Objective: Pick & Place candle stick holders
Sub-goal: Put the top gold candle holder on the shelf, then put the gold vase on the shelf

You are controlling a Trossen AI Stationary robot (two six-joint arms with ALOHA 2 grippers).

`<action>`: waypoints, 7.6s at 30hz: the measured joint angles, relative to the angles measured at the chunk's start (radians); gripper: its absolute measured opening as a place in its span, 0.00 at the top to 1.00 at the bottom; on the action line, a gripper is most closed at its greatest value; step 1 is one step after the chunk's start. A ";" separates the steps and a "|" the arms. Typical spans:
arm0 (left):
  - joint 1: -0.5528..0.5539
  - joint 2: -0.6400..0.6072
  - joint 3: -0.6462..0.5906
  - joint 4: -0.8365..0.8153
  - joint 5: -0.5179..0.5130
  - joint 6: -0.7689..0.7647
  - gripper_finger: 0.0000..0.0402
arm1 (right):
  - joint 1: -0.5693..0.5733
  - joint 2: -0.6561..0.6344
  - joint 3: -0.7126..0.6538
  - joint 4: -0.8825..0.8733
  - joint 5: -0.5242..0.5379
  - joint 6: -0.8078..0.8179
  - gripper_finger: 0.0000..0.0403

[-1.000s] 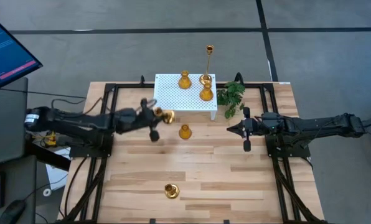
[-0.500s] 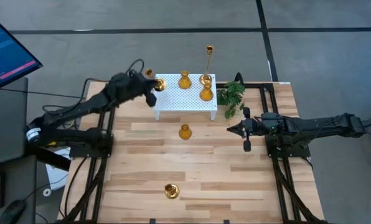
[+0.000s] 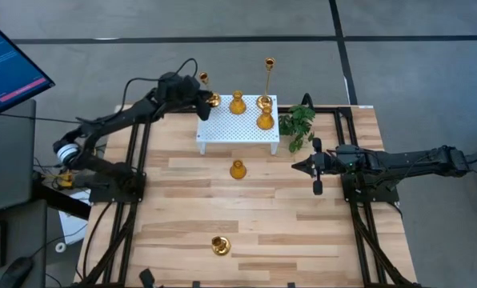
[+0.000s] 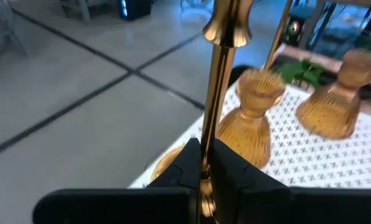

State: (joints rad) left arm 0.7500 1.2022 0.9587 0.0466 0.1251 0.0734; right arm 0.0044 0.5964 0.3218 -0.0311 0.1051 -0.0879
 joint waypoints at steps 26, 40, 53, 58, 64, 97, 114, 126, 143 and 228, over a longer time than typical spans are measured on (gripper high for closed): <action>0.009 0.088 0.024 -0.031 -0.021 0.000 0.97 | 0.000 0.000 0.000 -0.015 0.000 0.002 1.00; 0.007 0.136 0.025 -0.021 -0.025 -0.003 0.97 | 0.000 0.000 0.000 -0.015 0.000 0.002 1.00; 0.009 0.158 0.027 -0.003 -0.024 -0.004 0.92 | 0.000 0.000 0.000 -0.021 0.000 0.001 1.00; 0.009 0.161 0.022 -0.015 -0.027 -0.006 0.85 | 0.000 0.000 0.000 -0.022 0.000 0.002 1.00; 0.009 0.161 0.022 -0.011 -0.028 -0.005 0.81 | 0.000 0.000 0.000 -0.022 0.000 0.002 1.00; -0.227 -0.271 0.008 -0.361 0.303 -0.032 0.81 | 0.000 0.000 0.000 -0.021 0.000 0.002 1.00; -0.668 -0.152 0.007 -0.329 0.153 0.132 0.81 | 0.000 0.000 0.000 -0.019 0.000 0.002 1.00; -0.725 0.057 0.007 -0.321 -0.011 0.105 0.81 | 0.000 0.000 0.000 -0.021 0.000 0.002 1.00; -0.739 0.180 0.008 -0.239 -0.180 0.155 0.81 | 0.000 0.000 0.000 -0.021 0.000 0.002 1.00; -0.744 0.314 -0.021 -0.075 -0.374 0.272 0.92 | 0.001 0.000 0.000 -0.060 0.000 0.045 1.00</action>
State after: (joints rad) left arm 0.0063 1.5161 0.9379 -0.0283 -0.2489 0.3456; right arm 0.0051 0.5962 0.3220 -0.0910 0.1051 -0.0429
